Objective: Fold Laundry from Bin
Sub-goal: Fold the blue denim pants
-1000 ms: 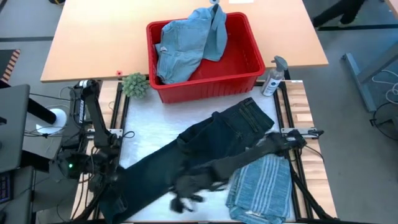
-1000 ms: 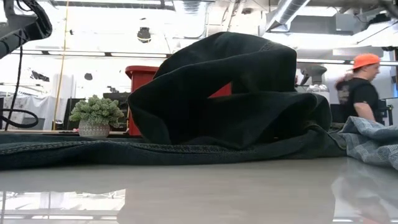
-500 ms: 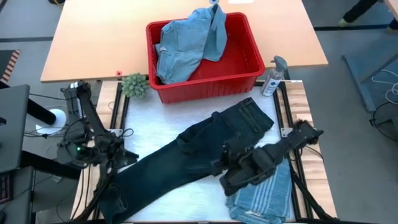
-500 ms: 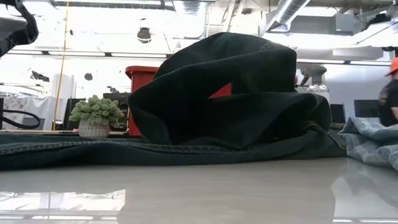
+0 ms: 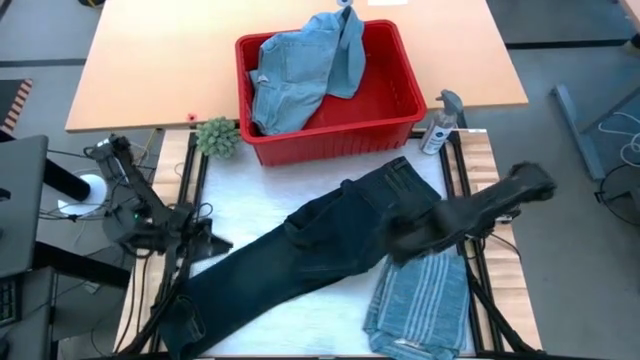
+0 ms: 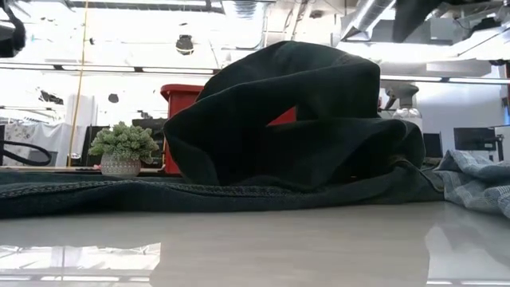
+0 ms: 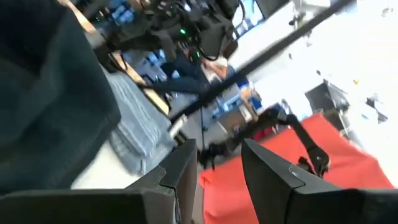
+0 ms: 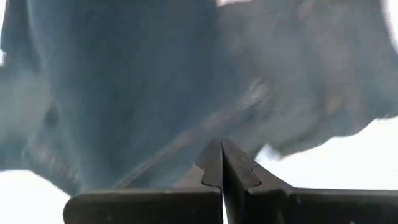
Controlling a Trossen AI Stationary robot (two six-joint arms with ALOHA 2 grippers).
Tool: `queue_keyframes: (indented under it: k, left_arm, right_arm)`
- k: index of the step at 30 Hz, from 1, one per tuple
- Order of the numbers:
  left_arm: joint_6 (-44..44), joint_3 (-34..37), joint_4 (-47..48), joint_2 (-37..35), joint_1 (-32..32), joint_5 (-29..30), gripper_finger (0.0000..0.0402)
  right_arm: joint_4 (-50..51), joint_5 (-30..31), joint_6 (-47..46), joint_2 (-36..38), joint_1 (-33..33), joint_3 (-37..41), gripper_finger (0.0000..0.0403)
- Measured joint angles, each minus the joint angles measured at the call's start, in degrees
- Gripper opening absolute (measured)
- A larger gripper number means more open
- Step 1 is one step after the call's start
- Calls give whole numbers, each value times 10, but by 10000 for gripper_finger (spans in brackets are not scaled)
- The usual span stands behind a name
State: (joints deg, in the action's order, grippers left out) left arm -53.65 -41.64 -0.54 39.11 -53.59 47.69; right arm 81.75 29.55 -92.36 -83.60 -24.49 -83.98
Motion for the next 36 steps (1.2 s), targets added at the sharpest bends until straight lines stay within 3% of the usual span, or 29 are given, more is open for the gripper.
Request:
queue_keyframes:
  k: [4, 7, 11, 17, 21, 25, 30, 36]
  left_arm:
    - [-5, -17, 46, -13, 96, -65, 115]
    - [-11, -34, 92, -11, 184, -134, 115]
    - [4, -45, 109, 8, 300, -238, 115]
    - [24, -46, 100, 40, 417, -358, 115]
    - [26, -45, 94, 60, 445, -399, 115]
    - [35, -45, 75, 71, 449, -405, 115]
    - [40, -45, 60, 71, 449, -413, 115]
    - [46, -45, 61, 69, 449, -420, 115]
  right_arm:
    - [6, 11, -25, 130, 29, 99, 40]
    - [-68, -9, -13, 187, 45, 194, 83]
    - [-182, -84, 13, 229, 72, 306, 153]
    - [-358, -117, 16, 225, 122, 435, 240]
    - [-477, -116, 14, 203, 162, 466, 248]
    - [-528, -103, 27, 163, 199, 469, 245]
    - [-534, -149, 50, 111, 221, 470, 244]
    - [-622, -213, 101, 61, 227, 469, 226]
